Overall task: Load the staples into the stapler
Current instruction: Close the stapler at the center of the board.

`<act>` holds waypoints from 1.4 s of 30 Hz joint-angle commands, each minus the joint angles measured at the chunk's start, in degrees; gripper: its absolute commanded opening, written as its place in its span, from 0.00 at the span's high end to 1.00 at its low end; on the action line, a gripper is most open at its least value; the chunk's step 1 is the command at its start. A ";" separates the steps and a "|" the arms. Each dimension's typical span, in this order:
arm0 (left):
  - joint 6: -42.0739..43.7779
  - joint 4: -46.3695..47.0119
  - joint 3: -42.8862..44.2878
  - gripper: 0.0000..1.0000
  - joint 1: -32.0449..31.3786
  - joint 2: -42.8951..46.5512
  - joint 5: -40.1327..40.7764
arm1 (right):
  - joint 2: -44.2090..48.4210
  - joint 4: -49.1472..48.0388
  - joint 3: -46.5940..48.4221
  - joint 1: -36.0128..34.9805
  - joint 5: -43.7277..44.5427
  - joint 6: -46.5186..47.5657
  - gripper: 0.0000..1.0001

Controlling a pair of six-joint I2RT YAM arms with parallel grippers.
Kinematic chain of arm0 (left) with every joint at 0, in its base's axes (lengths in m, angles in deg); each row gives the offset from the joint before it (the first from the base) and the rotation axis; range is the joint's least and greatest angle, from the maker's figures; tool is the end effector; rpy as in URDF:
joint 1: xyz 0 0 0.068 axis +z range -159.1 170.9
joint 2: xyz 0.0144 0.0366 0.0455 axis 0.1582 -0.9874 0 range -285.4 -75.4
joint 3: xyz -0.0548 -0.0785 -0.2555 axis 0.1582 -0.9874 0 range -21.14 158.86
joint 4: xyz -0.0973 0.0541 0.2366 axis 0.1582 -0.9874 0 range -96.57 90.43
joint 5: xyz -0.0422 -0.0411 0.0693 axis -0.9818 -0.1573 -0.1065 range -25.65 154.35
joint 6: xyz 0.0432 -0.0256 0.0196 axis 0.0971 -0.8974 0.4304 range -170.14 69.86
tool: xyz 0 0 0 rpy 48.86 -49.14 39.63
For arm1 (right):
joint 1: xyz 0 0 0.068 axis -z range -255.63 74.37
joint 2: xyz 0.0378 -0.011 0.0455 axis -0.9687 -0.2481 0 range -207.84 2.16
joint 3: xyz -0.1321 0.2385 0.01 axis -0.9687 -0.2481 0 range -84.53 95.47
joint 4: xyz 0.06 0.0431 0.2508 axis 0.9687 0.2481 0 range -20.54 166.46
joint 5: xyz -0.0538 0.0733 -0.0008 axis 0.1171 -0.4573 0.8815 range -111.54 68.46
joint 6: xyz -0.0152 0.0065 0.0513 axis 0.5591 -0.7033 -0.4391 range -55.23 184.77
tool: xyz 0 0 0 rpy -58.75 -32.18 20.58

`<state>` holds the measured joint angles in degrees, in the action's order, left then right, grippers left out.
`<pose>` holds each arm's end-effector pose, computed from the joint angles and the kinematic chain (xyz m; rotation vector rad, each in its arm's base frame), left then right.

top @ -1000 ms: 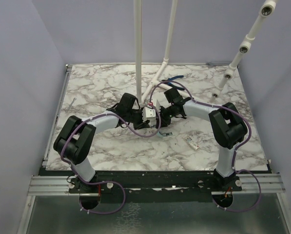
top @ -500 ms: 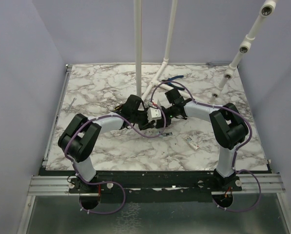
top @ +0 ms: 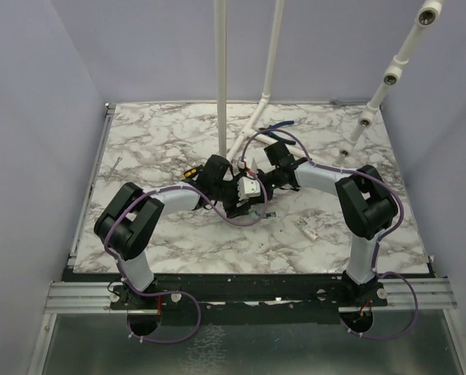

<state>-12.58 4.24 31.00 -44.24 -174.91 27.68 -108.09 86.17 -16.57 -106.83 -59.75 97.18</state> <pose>0.2723 -0.2178 0.1636 1.5752 1.6061 -0.7177 0.3185 0.2185 0.1533 -1.5043 1.9754 0.8489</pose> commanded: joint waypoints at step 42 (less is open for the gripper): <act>18.83 -12.80 6.69 0.37 4.99 -4.18 -1.92 | 1.80 6.89 -0.08 0.03 -1.62 6.11 0.52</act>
<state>3.66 -7.84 35.74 -39.12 -177.75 27.53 -107.77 88.29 -17.61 -106.96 -61.42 101.50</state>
